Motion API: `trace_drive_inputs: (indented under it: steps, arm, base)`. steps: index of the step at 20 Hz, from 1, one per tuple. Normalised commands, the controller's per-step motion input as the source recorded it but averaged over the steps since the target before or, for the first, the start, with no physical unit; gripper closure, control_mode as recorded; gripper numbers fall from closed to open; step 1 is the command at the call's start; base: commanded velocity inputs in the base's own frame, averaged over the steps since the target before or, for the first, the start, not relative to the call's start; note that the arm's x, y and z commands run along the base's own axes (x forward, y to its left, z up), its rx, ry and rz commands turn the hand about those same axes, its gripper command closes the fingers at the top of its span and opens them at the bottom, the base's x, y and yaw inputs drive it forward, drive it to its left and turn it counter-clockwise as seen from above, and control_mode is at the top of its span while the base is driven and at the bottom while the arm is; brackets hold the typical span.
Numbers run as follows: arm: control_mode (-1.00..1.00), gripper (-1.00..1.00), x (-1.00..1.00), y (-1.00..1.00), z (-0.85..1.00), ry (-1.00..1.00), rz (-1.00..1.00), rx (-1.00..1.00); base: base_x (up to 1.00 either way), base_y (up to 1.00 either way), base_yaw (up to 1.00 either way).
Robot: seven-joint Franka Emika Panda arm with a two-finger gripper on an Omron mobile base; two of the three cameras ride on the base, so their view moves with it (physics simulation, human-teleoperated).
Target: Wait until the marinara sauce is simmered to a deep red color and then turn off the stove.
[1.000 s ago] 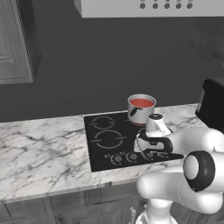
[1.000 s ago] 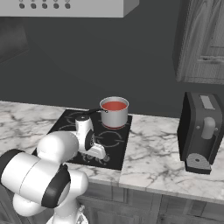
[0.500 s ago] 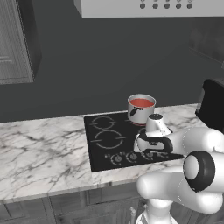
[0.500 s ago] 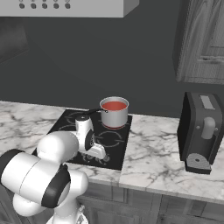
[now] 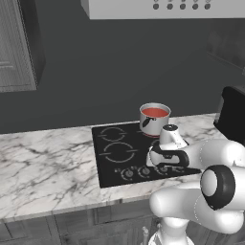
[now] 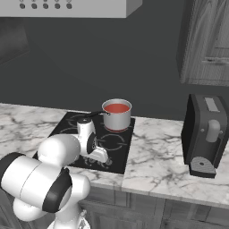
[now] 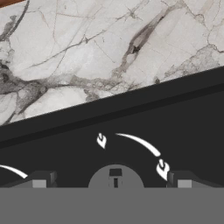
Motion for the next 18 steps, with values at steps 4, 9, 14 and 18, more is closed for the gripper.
trace_drive_inputs:
  steps: [4,9,14,18]
  arm:
    - [-1.0,-1.0,0.0,0.0,0.0,0.0,0.0,0.0]
    - [-1.0,-1.0,0.0,0.0,0.0,0.0,0.0,0.0]
    - [-1.0,-1.0,0.0,0.0,0.0,0.0,0.0,0.0]
    - [-1.0,-1.0,0.0,0.0,0.0,0.0,0.0,0.0]
  base:
    - [0.0,0.0,0.0]
    - [0.0,0.0,0.0]
    - [0.0,0.0,0.0]
    - [0.0,0.0,0.0]
